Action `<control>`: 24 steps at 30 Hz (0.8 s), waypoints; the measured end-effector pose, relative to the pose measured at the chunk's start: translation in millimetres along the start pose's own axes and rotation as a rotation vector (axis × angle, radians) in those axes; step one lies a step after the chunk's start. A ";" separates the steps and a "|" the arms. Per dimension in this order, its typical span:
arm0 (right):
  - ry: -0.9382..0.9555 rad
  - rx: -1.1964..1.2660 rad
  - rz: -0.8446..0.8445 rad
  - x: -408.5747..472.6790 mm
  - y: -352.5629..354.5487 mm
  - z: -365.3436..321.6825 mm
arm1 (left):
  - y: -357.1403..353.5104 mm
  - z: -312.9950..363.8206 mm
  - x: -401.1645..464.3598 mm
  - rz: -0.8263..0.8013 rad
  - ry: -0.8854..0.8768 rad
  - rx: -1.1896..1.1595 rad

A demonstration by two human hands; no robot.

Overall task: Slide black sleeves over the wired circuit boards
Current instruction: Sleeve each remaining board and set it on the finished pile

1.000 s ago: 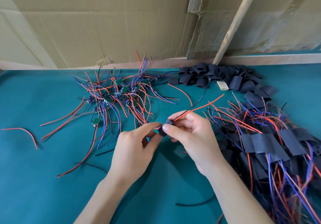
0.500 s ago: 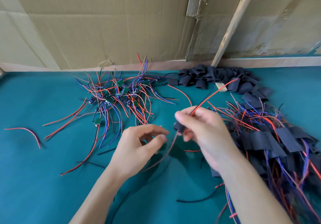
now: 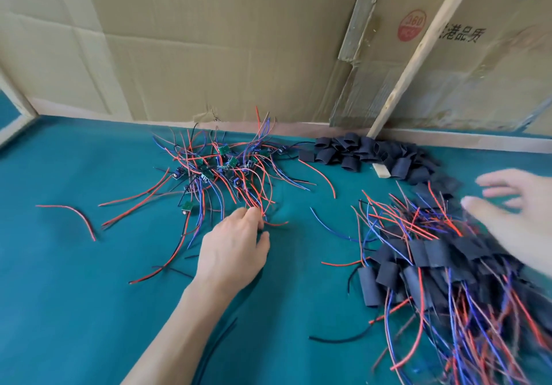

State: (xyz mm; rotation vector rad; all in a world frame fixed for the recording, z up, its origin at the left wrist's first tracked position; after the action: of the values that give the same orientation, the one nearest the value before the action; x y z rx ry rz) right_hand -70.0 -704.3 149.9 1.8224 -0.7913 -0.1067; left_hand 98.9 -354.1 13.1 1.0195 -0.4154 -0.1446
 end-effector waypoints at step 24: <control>0.268 0.489 -0.309 9.4 -135.8 -212.7 | 9.7 -14.9 7.2 -0.038 0.112 -0.354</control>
State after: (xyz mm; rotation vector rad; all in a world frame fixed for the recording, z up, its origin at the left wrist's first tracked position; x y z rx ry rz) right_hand 92.2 -512.9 120.7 2.3529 -0.3574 0.1432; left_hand 110.7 -339.4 16.5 0.6828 -0.2564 -0.1867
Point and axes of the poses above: each hand's wrist, its own x-axis towards the middle knuckle, its own y-axis out of the back of the hand, z = x × y, the point moved 7 cm from there along x, towards the middle knuckle, and after that the axes turned 2 degrees about y, right-handed, at the moved point
